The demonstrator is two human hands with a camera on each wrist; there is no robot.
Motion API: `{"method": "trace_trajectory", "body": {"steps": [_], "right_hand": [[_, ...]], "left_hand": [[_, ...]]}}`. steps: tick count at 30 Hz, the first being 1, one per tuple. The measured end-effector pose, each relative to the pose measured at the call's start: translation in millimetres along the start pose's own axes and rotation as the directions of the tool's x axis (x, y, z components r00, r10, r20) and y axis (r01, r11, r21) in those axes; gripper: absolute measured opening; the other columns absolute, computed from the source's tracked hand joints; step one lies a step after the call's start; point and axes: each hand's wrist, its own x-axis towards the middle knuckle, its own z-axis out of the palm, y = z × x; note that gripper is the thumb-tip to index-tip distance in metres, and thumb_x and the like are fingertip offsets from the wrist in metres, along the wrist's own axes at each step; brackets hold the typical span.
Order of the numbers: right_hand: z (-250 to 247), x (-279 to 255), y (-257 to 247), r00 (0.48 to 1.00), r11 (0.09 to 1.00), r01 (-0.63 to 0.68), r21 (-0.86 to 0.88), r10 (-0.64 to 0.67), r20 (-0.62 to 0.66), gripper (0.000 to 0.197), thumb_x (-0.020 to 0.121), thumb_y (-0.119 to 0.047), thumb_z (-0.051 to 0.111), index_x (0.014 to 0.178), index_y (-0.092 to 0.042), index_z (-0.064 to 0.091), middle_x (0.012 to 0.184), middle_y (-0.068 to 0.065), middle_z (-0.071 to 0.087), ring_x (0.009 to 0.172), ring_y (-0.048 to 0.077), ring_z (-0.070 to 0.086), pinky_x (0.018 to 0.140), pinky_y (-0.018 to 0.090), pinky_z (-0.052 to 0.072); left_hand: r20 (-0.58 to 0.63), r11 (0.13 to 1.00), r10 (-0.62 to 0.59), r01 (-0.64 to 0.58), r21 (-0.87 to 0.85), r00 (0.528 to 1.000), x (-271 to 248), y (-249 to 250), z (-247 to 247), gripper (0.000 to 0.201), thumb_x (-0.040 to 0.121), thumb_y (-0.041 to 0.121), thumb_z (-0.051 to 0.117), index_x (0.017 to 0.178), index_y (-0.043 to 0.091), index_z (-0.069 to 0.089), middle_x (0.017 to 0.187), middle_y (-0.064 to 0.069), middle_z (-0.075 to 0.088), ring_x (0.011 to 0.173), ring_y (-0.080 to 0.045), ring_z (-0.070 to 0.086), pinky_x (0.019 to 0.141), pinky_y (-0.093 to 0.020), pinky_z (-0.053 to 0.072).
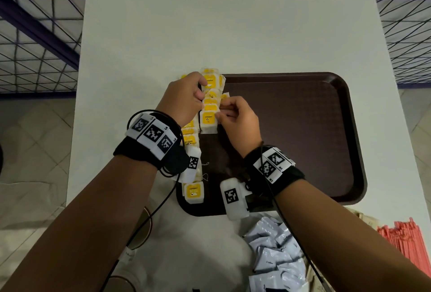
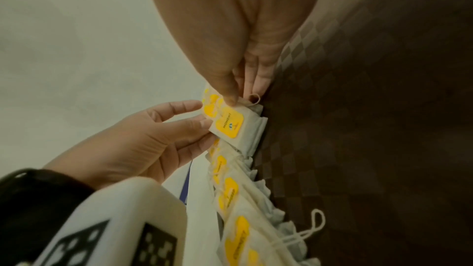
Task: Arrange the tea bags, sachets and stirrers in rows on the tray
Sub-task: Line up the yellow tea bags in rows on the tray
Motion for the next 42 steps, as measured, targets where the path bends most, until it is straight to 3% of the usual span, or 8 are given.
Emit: {"method": "trace_trajectory", "body": {"steps": [5, 10, 17, 20, 23, 30, 34, 42], "right_hand": [[2, 3, -2, 0.999, 1.000, -0.028, 0.005, 0.028, 0.034, 0.022, 0.080, -0.003, 0.069, 0.096, -0.010, 0.056, 0.082, 0.002, 0.061, 0.077, 0.010, 0.059, 0.072, 0.019, 0.052], [-9, 4, -3, 0.987, 0.994, -0.017, -0.105, 0.034, 0.156, 0.014, 0.082, -0.007, 0.067, 0.094, -0.012, 0.061, 0.074, -0.005, 0.053, 0.063, 0.004, 0.048, 0.066, 0.011, 0.046], [-17, 7, -1, 0.992, 0.989, 0.035, -0.144, -0.016, 0.127, 0.013, 0.081, -0.006, 0.067, 0.093, -0.009, 0.065, 0.088, 0.006, 0.064, 0.076, 0.012, 0.060, 0.072, 0.012, 0.049], [-20, 13, 3, 0.997, 0.986, 0.060, -0.158, -0.067, -0.037, 0.020, 0.081, -0.002, 0.064, 0.097, -0.014, 0.061, 0.099, 0.006, 0.064, 0.085, 0.013, 0.061, 0.075, 0.013, 0.050], [-20, 20, 3, 0.996, 0.973, 0.091, -0.211, -0.088, 0.022, 0.033, 0.082, -0.002, 0.063, 0.113, -0.013, 0.058, 0.105, -0.002, 0.064, 0.094, 0.006, 0.060, 0.082, 0.015, 0.049], [-16, 23, -3, 0.987, 0.981, 0.089, -0.173, -0.063, 0.150, 0.026, 0.081, -0.002, 0.064, 0.105, -0.012, 0.064, 0.078, 0.004, 0.062, 0.065, 0.000, 0.054, 0.070, 0.006, 0.046], [-13, 19, -3, 0.984, 0.976, 0.106, -0.191, -0.076, 0.159, 0.026, 0.080, -0.003, 0.067, 0.105, -0.010, 0.063, 0.081, 0.009, 0.064, 0.072, 0.011, 0.058, 0.073, 0.014, 0.049], [-14, 24, -4, 0.992, 0.967, 0.121, -0.224, -0.125, -0.003, 0.016, 0.088, -0.009, 0.058, 0.101, -0.009, 0.067, 0.098, 0.006, 0.067, 0.080, 0.005, 0.059, 0.072, 0.002, 0.043]], "left_hand": [[0.002, 1.000, -0.005, 0.005, 0.005, 1.000, -1, 1, 1, 0.039, 0.073, -0.003, 0.070, 0.105, 0.017, 0.058, 0.087, -0.003, 0.061, 0.071, -0.013, 0.059, 0.066, -0.016, 0.044], [-0.025, 0.999, 0.016, -0.015, 0.029, 1.000, -2, -2, -2, 0.026, 0.079, 0.001, 0.063, 0.102, 0.012, 0.062, 0.092, -0.001, 0.063, 0.074, -0.009, 0.058, 0.065, -0.001, 0.042], [-0.008, 0.988, 0.031, -0.029, 0.151, 0.999, 3, 3, 3, 0.009, 0.080, 0.007, 0.065, 0.088, 0.012, 0.066, 0.084, -0.002, 0.066, 0.081, -0.018, 0.062, 0.080, -0.036, 0.053], [0.011, 0.974, 0.033, -0.035, 0.224, 0.999, 5, 8, 3, 0.011, 0.085, 0.008, 0.058, 0.090, 0.014, 0.066, 0.084, -0.003, 0.067, 0.083, -0.020, 0.062, 0.079, -0.037, 0.052], [0.059, 0.960, 0.047, -0.062, 0.273, 0.997, 7, 11, 0, 0.018, 0.090, 0.010, 0.052, 0.100, 0.012, 0.067, 0.095, -0.007, 0.067, 0.089, -0.023, 0.061, 0.081, -0.034, 0.049], [0.165, 0.945, 0.058, -0.107, 0.308, 0.985, 8, 15, -10, 0.026, 0.094, 0.009, 0.047, 0.112, 0.007, 0.066, 0.112, -0.011, 0.064, 0.104, -0.022, 0.056, 0.078, -0.020, 0.033], [0.172, 0.946, 0.051, -0.103, 0.309, 0.984, 9, 14, -6, 0.028, 0.091, 0.003, 0.045, 0.105, 0.008, 0.068, 0.110, -0.010, 0.064, 0.097, -0.019, 0.057, 0.074, -0.021, 0.034], [-0.046, 0.966, 0.068, -0.054, 0.251, 0.997, 13, 10, -12, 0.030, 0.085, -0.004, 0.047, 0.092, 0.011, 0.072, 0.100, -0.010, 0.067, 0.089, -0.023, 0.063, 0.075, -0.024, 0.044]]}}
